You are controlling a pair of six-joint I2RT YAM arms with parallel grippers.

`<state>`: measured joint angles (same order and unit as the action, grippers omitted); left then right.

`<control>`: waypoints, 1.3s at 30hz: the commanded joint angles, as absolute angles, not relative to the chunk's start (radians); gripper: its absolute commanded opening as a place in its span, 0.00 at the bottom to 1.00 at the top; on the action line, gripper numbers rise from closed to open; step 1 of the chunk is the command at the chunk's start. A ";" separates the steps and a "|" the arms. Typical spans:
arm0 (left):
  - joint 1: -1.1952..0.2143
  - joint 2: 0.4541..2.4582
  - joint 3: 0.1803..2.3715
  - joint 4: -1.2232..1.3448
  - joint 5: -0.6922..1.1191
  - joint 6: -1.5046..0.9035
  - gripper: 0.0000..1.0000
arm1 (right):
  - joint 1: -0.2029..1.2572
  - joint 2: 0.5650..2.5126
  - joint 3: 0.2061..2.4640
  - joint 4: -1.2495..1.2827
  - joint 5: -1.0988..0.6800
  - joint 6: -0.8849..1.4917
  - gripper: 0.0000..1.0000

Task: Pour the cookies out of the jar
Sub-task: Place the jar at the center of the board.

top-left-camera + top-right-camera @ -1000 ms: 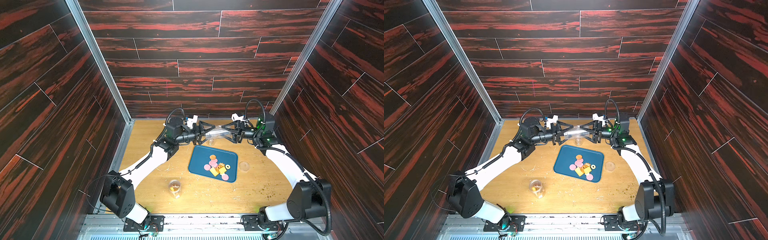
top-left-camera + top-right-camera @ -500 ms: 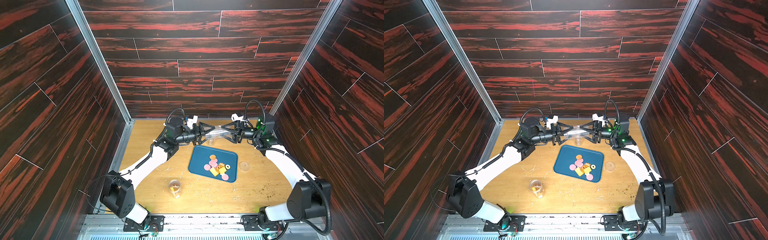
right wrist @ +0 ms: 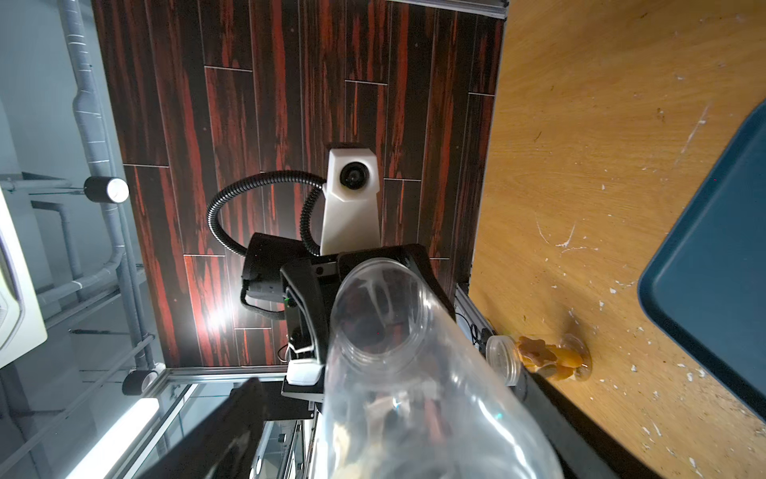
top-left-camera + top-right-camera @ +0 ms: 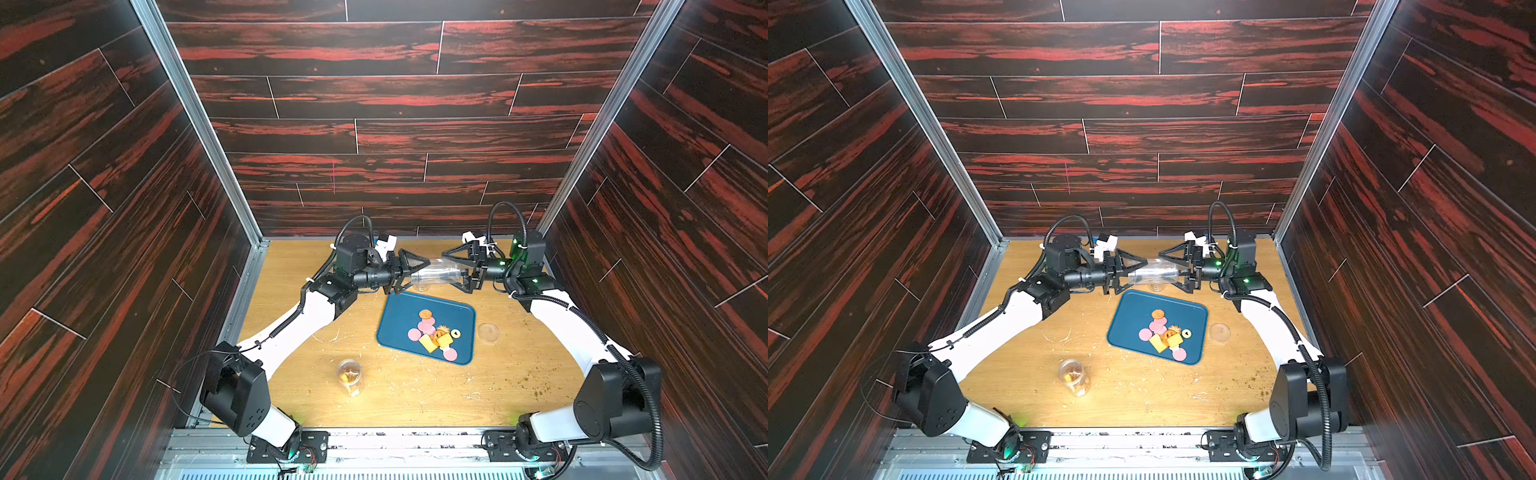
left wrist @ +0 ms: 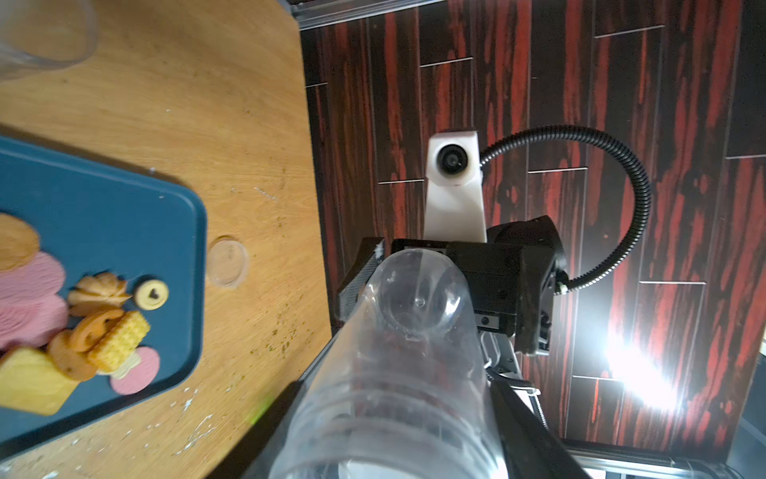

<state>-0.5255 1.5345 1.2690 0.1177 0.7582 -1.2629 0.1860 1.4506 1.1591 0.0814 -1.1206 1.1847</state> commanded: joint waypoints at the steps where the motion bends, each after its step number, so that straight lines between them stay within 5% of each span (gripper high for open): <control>1: -0.489 1.468 1.262 0.084 0.762 -1.233 0.65 | 0.169 1.430 1.215 -0.103 -1.084 1.053 0.98; 8: -0.379 1.382 1.209 -0.042 0.769 -1.173 0.65 | 0.143 1.451 1.304 -0.430 -1.000 0.825 0.98; 18: -0.242 1.368 1.365 -0.733 0.518 -0.743 0.64 | 0.143 1.460 1.374 -0.543 -0.952 0.762 0.98; 39: -0.227 2.023 1.942 -1.217 0.043 -0.338 0.65 | 0.143 1.474 1.445 -0.778 -0.879 0.600 0.98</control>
